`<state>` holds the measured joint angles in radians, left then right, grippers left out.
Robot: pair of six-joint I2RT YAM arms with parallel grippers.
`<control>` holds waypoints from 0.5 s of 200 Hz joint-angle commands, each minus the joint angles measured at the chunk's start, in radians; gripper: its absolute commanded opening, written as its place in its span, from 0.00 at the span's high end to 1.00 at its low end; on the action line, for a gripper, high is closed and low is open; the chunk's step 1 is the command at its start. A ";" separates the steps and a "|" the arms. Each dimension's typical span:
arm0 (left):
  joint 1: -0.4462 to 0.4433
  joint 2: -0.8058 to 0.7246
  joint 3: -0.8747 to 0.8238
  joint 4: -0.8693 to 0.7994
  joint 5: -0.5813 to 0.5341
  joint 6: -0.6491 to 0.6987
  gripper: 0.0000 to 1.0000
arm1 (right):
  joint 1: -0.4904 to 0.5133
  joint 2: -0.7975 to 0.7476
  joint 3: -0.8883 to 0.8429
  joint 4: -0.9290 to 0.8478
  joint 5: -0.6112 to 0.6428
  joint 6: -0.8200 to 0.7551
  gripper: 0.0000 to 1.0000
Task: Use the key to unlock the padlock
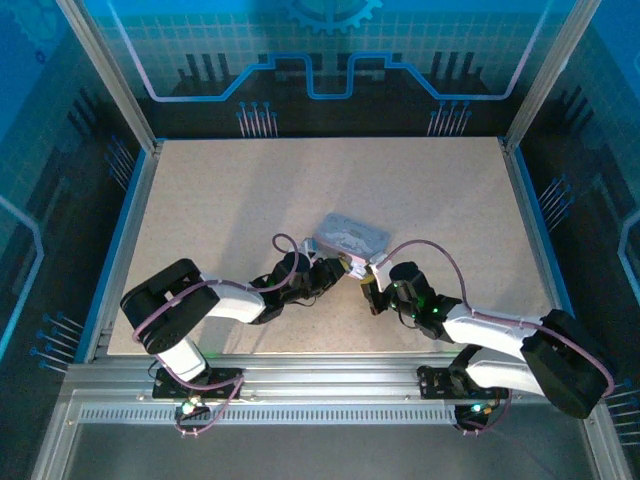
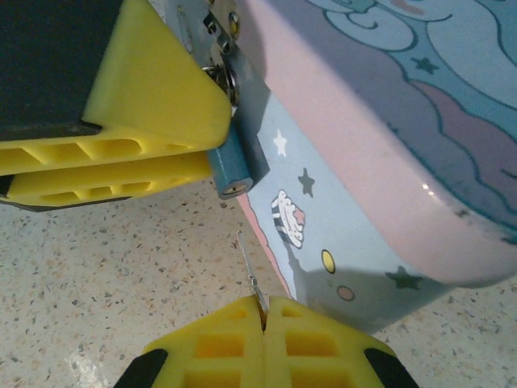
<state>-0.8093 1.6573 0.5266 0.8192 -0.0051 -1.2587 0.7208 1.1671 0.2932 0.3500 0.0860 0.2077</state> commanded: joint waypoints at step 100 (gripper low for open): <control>-0.013 -0.045 0.006 0.034 -0.019 -0.007 0.81 | -0.080 0.029 0.017 0.047 -0.055 -0.037 1.00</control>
<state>-0.8131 1.6573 0.5266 0.8162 -0.0071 -1.2587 0.6655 1.1904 0.2943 0.3618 0.0738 0.2005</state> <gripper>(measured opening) 0.195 0.062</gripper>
